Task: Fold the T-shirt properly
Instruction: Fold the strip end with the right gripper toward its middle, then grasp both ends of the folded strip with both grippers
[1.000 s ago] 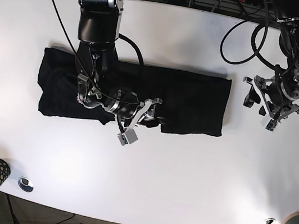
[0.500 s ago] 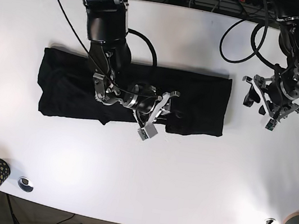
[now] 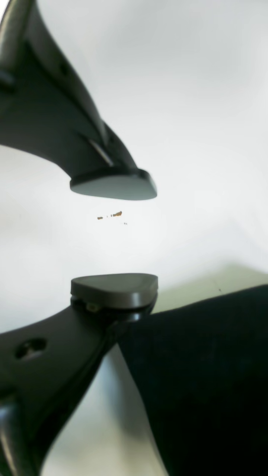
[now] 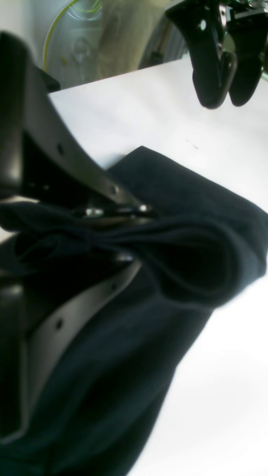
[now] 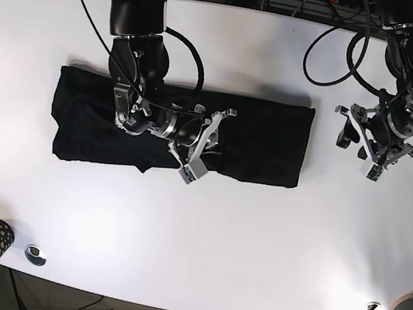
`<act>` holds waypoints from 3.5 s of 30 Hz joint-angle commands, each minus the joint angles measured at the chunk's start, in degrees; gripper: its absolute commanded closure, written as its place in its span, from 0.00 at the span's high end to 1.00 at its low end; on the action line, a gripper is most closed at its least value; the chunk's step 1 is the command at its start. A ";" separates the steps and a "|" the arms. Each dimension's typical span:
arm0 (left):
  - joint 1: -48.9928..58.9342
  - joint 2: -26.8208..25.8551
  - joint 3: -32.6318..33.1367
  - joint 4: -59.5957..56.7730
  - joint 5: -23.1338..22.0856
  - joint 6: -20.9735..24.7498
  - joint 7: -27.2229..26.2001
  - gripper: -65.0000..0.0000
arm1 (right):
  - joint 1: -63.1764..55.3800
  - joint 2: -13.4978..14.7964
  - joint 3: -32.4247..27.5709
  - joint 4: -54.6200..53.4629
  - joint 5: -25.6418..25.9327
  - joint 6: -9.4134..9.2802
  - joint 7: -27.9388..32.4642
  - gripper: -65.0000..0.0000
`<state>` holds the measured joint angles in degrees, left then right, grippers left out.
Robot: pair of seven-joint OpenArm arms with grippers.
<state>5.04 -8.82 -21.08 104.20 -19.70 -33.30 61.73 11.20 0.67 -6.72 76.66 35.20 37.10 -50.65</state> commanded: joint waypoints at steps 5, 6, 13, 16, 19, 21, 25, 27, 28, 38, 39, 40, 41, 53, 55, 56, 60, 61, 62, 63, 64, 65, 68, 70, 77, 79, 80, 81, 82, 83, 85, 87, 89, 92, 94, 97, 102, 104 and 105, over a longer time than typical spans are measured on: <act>-0.77 -0.54 3.45 1.16 -0.82 -0.15 -0.86 0.45 | 0.62 1.31 0.08 0.04 0.62 0.48 1.20 0.00; -0.86 -0.54 3.54 1.16 -0.82 -0.15 -0.86 0.45 | 0.80 1.58 0.00 -0.66 0.62 0.48 1.20 0.00; -3.68 -0.46 6.09 1.07 -0.82 -0.15 -0.86 0.45 | 1.06 5.36 0.00 -3.04 0.89 0.48 4.63 0.27; -4.82 -0.46 7.41 1.07 -0.82 -0.15 -0.86 0.45 | 1.06 7.11 0.00 -3.04 1.33 0.48 5.77 0.44; -5.79 -0.46 8.55 1.07 -0.74 -0.15 -0.86 0.45 | 1.15 8.26 0.08 -1.98 1.41 0.48 5.95 0.58; -6.22 -0.46 9.87 1.07 -0.74 -0.15 -0.86 0.45 | 0.71 8.87 2.11 1.10 1.41 0.48 5.60 0.66; -7.46 0.78 11.45 0.98 -0.47 -0.15 -0.86 0.45 | -0.87 8.87 8.00 5.58 1.41 0.48 4.28 0.73; -7.54 1.74 11.63 0.72 -0.38 -0.15 -0.94 0.46 | -1.31 8.87 11.42 7.60 1.41 0.57 2.87 0.73; -7.90 2.27 11.63 0.28 -0.38 -0.06 -1.03 0.46 | -1.31 8.87 13.09 8.22 1.41 0.57 2.43 0.73; -13.43 6.84 11.72 -8.42 -0.74 -0.06 -1.03 0.45 | 0.97 12.56 35.86 6.19 1.33 0.66 -3.63 0.74; -13.52 7.19 11.72 -8.60 -0.74 -0.06 -1.03 0.45 | 1.59 13.27 37.62 5.40 1.33 0.74 -4.25 0.74; -13.52 7.63 11.72 -8.60 -0.74 -0.06 -1.03 0.46 | 2.29 14.15 39.47 4.35 1.33 0.83 -4.86 0.74; -13.52 7.98 11.72 -8.69 -0.74 -0.06 -1.03 0.46 | 2.91 15.11 41.14 3.12 1.33 0.83 -5.39 0.74; -13.52 8.42 18.22 -19.06 -0.74 -0.06 -2.79 0.45 | 7.39 24.87 53.01 -20.18 0.80 0.83 -4.95 0.74; -13.52 8.34 18.31 -20.73 -0.56 -0.06 -4.72 0.45 | 7.39 25.75 53.27 -22.29 0.80 0.74 -3.46 0.74; -13.52 8.25 18.31 -22.05 -0.47 -0.06 -6.04 0.45 | 7.22 26.37 53.27 -23.26 0.80 0.74 -2.67 0.74; -13.61 5.79 18.31 -26.09 -0.74 -0.06 -7.71 0.45 | 7.04 27.42 53.09 -25.28 0.80 0.83 -1.79 0.74; -13.61 5.17 18.31 -26.27 -0.74 -0.06 -7.71 0.45 | 6.95 27.42 53.09 -25.81 0.80 1.01 -1.79 0.74; -13.61 4.82 18.31 -26.36 -0.74 -0.06 -7.71 0.45 | 6.60 27.42 53.09 -25.98 0.80 1.01 -1.79 0.74; -13.61 4.56 18.22 -26.36 -0.74 -0.06 -7.71 0.45 | 5.99 27.33 53.09 -26.07 0.98 1.01 -1.79 0.74; -13.70 4.38 18.05 -26.36 -0.65 -0.06 -7.71 0.45 | 5.46 27.25 53.09 -25.89 1.24 1.10 -1.79 0.74; -13.79 3.68 18.05 -26.36 -0.65 -0.06 -7.71 0.45 | 5.02 26.98 53.09 -25.89 1.33 1.18 -1.96 0.74; -14.31 0.95 17.96 -26.36 -0.82 -0.15 -7.54 0.45 | 4.40 24.96 52.92 -25.72 1.06 1.18 -2.84 0.74; -14.31 -0.10 17.96 -26.36 -0.82 -0.15 -7.54 0.45 | 3.61 23.82 52.92 -24.84 0.89 1.18 -2.93 0.73; -14.22 -1.42 17.96 -26.36 -0.82 -0.15 -7.45 0.45 | 1.33 18.54 48.79 -20.09 0.98 1.18 -3.98 0.73; -14.22 -1.42 17.87 -26.36 -0.82 -0.15 -7.45 0.45 | 0.45 16.87 45.01 -17.45 1.33 1.18 -4.07 0.73; -14.22 -1.42 17.87 -26.36 -0.82 -0.15 -7.45 0.45 | -0.17 15.99 43.42 -16.14 1.33 1.18 -4.07 0.73; -14.14 -1.42 17.87 -26.36 -0.82 -0.15 -7.45 0.45 | -0.61 14.76 42.02 -14.20 1.33 0.92 -4.07 0.73; -14.14 -1.42 17.87 -26.36 -0.82 -0.15 -7.45 0.45 | -0.78 13.88 41.67 -12.88 1.15 0.74 -4.07 0.73; -14.14 -1.42 17.87 -26.36 -0.82 -0.15 -7.54 0.45 | -0.87 12.74 41.31 -11.56 0.80 0.66 -4.07 0.73; -14.14 -1.25 17.87 -26.36 -0.82 -0.15 -7.54 0.45 | -0.87 11.42 41.31 -10.77 0.80 0.66 -4.07 0.73; -14.14 -1.16 17.87 -26.36 -0.82 -0.15 -7.54 0.45 | -0.61 10.89 41.23 -10.69 0.80 0.66 -4.07 0.73; -14.05 -1.16 17.87 -26.36 -0.82 -0.15 -7.54 0.45 | -0.52 10.81 41.14 -10.69 0.71 0.66 -4.07 0.73; -14.14 -1.16 17.87 -26.36 -0.82 -0.15 -7.54 0.45 | 0.27 10.81 41.14 -10.69 0.71 0.57 -4.07 0.72; -14.14 -1.16 17.87 -26.36 -0.82 -0.15 -7.54 0.45 | 0.45 11.07 41.14 -10.60 0.71 0.57 -4.07 0.63; -14.31 -1.16 17.87 -26.80 -0.38 0.11 -7.63 0.45 | 0.62 11.25 41.14 -10.33 0.71 0.57 -3.90 0.36; -14.40 -0.98 17.87 -29.08 -0.74 0.20 -7.54 0.45 | 0.62 12.48 39.73 -9.54 0.71 0.57 -3.90 0.00; -14.40 -0.90 17.96 -29.61 -0.74 0.20 -7.63 0.45 | 0.27 12.74 38.06 -7.52 0.71 0.57 -3.81 0.00; -14.40 -0.63 18.05 -29.70 -0.74 0.20 -7.63 0.45 | 0.10 13.09 37.53 -6.11 0.71 0.57 -3.81 0.00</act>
<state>-9.26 -9.78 -3.31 74.94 -21.98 -33.45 52.36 10.26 12.38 31.51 67.05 34.44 37.30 -55.81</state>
